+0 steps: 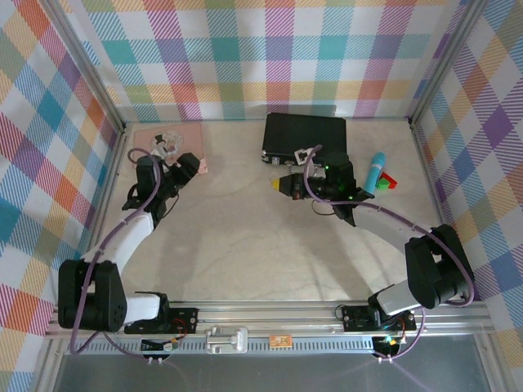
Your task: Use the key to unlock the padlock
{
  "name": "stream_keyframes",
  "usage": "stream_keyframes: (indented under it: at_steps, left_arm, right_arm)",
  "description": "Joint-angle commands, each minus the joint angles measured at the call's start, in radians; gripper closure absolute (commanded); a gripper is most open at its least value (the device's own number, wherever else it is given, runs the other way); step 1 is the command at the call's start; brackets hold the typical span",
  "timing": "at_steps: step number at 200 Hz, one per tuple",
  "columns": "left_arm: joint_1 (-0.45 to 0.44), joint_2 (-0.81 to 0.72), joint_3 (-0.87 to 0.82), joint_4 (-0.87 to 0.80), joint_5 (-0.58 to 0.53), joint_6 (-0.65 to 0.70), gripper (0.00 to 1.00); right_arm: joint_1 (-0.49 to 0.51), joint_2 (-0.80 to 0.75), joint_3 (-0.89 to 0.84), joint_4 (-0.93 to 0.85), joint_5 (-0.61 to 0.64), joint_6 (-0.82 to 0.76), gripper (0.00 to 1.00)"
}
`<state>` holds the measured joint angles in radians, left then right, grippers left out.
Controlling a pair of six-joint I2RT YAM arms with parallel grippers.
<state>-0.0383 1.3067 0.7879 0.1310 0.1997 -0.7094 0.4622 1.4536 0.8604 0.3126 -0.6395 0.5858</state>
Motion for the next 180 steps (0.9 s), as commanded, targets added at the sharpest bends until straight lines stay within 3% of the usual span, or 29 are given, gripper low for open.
stream_keyframes:
  at_steps: [1, 23, 52, 64, 100, 130, 146, 180]
  left_arm:
    - [0.099, 0.079, 0.020, -0.070, -0.002, 0.037, 0.23]
    - [0.151, 0.173, 0.035, -0.044, -0.033, 0.077, 0.26]
    - [0.153, 0.290, 0.073, -0.006, -0.030, 0.131, 0.35]
    - [0.142, 0.331, 0.098, -0.013, -0.044, 0.160, 0.39]
    - [0.057, 0.452, 0.223, -0.095, -0.198, 0.272, 0.38]
    - [0.037, 0.543, 0.320, -0.115, -0.291, 0.251, 0.43]
    - [0.031, 0.587, 0.401, -0.218, -0.387, 0.211, 0.47]
    - [0.020, 0.605, 0.436, -0.307, -0.438, 0.182, 0.48]
  right_arm:
    - [0.001, -0.008, 0.017, -0.135, 0.066, -0.095, 1.00]
    - [0.001, 0.004, 0.020, -0.175, 0.069, -0.126, 1.00]
    - [0.001, 0.010, 0.034, -0.216, 0.081, -0.166, 1.00]
    - [0.001, 0.011, 0.033, -0.219, 0.088, -0.171, 1.00]
    - [0.002, 0.041, 0.048, -0.220, 0.085, -0.175, 1.00]
    - [0.001, 0.075, 0.077, -0.222, 0.062, -0.167, 1.00]
    - [0.001, 0.086, 0.086, -0.218, 0.055, -0.161, 1.00]
    - [0.001, 0.091, 0.080, -0.200, 0.061, -0.148, 1.00]
